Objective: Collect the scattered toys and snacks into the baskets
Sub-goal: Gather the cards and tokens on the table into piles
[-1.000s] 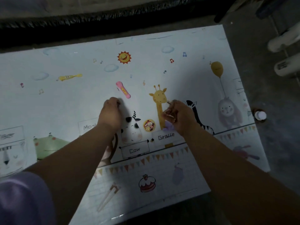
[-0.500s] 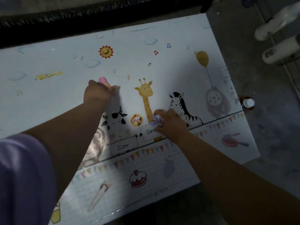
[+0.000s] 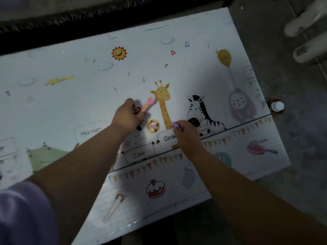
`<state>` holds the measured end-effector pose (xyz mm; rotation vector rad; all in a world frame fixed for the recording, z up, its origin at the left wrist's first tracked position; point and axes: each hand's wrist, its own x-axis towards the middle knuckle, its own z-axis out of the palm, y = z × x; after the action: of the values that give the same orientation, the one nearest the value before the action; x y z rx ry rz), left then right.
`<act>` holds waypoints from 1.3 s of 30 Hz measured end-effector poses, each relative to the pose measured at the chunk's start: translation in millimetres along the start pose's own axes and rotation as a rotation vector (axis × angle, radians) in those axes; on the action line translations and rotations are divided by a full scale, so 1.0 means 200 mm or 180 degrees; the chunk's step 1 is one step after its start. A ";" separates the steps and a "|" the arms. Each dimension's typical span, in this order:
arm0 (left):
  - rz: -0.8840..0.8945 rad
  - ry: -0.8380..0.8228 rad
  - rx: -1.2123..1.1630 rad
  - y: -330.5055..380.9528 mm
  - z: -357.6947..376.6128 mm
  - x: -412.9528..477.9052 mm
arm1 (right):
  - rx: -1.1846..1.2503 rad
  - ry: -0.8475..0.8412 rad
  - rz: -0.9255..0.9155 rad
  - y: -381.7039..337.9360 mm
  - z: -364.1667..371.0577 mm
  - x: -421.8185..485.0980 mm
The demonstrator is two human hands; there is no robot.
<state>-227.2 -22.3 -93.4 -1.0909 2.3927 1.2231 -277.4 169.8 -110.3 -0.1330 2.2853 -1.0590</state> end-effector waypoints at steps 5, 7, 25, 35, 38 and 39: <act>-0.0190 -0.0265 -0.0947 0.03 0.06 -0.13 | 0.0897 0.0022 0.0599 -0.09 0.05 -0.05; -0.0031 -0.0262 -0.0199 0.01 0.09 -0.13 | 0.0765 -0.0023 0.0873 -0.12 0.06 -0.07; -0.0136 -0.0756 0.0555 0.08 0.17 -0.27 | 0.1596 0.0043 0.1256 0.03 -0.03 -0.31; -0.0624 -0.0766 -0.1491 0.31 -0.11 -0.65 | 0.1654 -0.0645 0.0994 -0.42 -0.28 -0.49; -0.0552 -0.0891 -0.1447 0.39 -0.28 -0.78 | 0.1716 -0.0738 0.0917 -0.62 -0.35 -0.59; -0.0515 -0.0887 -0.1460 0.43 -0.35 -0.83 | 0.1724 -0.0764 0.0873 -0.69 -0.38 -0.63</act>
<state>-165.3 40.6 85.5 -1.1149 1.8278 1.7814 -240.1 168.7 87.8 0.2528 1.6801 -1.3833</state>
